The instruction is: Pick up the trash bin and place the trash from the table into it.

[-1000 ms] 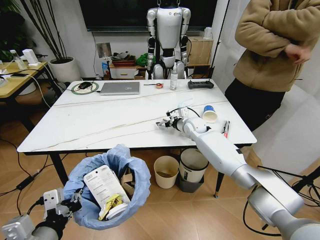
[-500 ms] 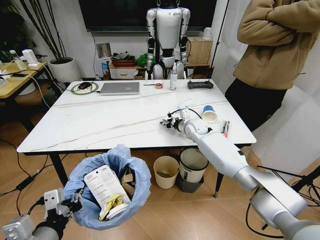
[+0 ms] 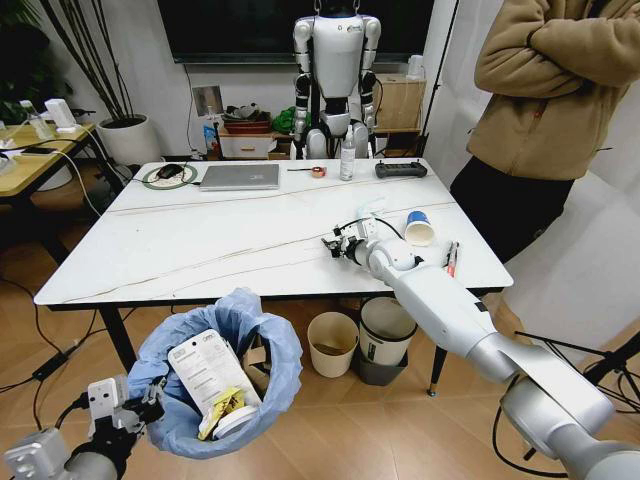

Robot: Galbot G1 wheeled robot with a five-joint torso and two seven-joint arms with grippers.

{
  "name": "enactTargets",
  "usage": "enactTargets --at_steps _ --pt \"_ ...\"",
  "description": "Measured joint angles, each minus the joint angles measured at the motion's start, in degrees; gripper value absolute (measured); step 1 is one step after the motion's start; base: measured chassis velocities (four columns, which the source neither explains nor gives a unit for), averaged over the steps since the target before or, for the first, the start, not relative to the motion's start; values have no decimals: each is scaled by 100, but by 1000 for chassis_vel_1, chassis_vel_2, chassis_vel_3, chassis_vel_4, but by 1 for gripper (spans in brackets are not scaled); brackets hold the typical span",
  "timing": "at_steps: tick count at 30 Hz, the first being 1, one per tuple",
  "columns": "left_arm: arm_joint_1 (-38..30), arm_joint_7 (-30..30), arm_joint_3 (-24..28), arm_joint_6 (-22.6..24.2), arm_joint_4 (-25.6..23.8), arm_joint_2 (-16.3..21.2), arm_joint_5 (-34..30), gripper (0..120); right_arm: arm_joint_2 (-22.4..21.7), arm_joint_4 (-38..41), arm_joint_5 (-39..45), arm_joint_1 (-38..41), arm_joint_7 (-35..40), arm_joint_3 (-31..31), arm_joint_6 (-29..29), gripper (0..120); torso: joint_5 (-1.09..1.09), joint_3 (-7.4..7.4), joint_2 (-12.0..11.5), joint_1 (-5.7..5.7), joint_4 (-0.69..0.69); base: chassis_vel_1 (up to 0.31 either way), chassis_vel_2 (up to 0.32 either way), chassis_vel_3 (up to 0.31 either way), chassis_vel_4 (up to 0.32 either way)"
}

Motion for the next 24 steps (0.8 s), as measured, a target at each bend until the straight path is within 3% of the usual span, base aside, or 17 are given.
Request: enactTargets --at_steps 10,12,14,16,20,24 --pt "-39 -5 55 5 0 3 -17 0 -433 1558 1201 50 -150 133 135 0 0 0 0 1 2 0 0 0 0" --pt "-51 -11 60 10 0 14 -49 0 -966 2546 1795 -239 -555 265 409 0 0 -1 0 1 2 0 0 0 0" --pt "-52 -13 62 10 0 14 -51 0 -1077 2764 1898 -326 -646 280 470 0 0 -1 0 1 0 0 0 0 0" --pt "-57 -13 73 12 0 14 -59 0 -1420 3643 2215 -717 -1004 334 670 0 -1 -1 0 0 -5 0 0 0 0" --pt "-57 -13 68 13 1 36 -77 0 -1586 4362 2365 -1060 -1301 319 819 0 4 -2 0 0 -2 0 0 0 0" --pt "-76 -39 16 29 3 113 -157 0 -1928 5364 2245 -1629 -1507 -172 1098 0 -2 -2 0 -1 0 0 0 0 0"
